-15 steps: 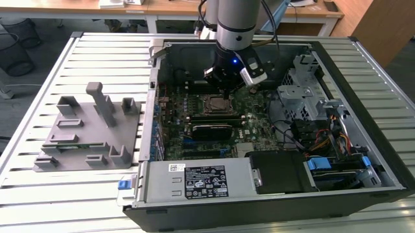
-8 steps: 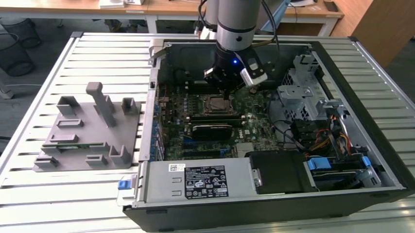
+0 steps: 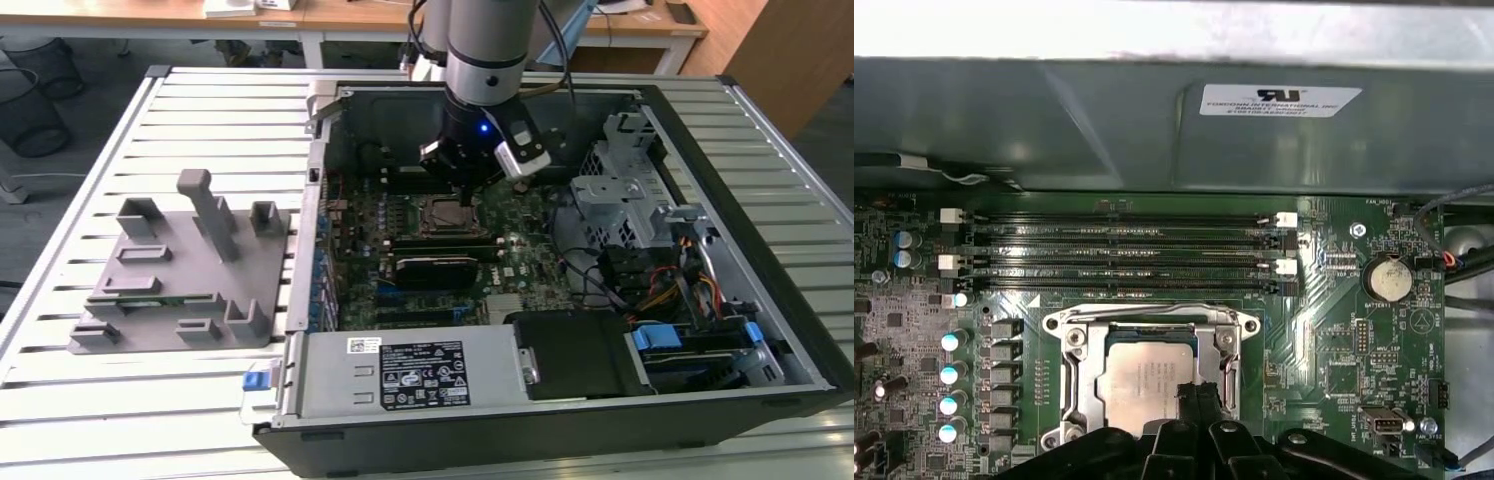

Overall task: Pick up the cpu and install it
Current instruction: 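Install the second cpu locking lever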

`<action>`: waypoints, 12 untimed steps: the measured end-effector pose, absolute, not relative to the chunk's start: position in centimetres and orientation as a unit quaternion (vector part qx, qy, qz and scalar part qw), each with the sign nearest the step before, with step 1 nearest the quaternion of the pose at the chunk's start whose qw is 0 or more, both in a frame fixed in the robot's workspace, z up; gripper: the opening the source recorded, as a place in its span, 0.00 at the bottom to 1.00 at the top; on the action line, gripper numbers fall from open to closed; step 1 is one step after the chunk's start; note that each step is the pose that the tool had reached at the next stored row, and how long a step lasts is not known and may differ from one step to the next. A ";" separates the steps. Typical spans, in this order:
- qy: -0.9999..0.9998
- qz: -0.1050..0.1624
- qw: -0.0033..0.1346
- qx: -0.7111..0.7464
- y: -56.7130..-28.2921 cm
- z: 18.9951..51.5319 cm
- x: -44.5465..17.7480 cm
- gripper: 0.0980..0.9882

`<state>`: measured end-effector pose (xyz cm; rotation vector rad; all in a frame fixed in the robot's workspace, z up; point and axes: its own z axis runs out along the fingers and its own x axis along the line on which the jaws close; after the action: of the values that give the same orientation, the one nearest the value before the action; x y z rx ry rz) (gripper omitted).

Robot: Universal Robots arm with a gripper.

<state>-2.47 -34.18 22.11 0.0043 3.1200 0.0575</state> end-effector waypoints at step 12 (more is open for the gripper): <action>1.000 0.018 0.010 0.001 -34.5 22.1 -2.3 0.01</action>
<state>-2.33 -34.53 22.11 0.0044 3.1201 0.0576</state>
